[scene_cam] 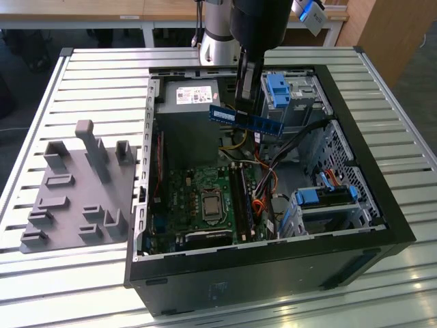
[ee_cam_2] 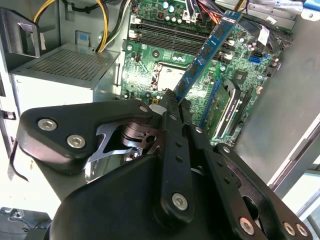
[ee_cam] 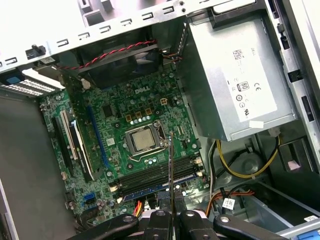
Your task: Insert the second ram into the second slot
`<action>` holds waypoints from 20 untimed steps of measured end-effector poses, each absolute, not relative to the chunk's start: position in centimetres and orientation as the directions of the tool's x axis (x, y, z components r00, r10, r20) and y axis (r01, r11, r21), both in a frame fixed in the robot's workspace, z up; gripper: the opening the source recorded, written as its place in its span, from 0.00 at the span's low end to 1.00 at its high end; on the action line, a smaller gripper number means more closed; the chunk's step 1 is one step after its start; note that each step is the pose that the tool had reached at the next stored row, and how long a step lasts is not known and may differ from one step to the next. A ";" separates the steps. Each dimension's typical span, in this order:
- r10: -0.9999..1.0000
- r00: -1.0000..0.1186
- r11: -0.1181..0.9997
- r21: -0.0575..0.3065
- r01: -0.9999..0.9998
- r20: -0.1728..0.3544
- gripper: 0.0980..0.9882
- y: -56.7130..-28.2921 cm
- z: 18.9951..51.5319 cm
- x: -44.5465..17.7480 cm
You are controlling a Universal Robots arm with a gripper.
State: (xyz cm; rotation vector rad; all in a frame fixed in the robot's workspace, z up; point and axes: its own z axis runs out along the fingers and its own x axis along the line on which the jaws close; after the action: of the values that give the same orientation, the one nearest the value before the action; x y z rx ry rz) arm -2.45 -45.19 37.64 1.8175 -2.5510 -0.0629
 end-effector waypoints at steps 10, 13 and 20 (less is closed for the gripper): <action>-0.942 -0.336 0.336 0.038 -0.941 -0.016 0.04 -45.2 37.6 -2.5; -0.941 -0.339 0.338 0.038 -0.940 -0.016 0.04 -45.2 37.6 -2.5; -0.938 -0.345 0.344 0.038 -0.938 -0.016 0.04 -45.2 37.6 -2.5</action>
State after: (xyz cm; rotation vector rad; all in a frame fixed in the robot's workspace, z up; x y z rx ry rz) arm -2.45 -45.19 37.64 1.7929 -2.5688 -0.0630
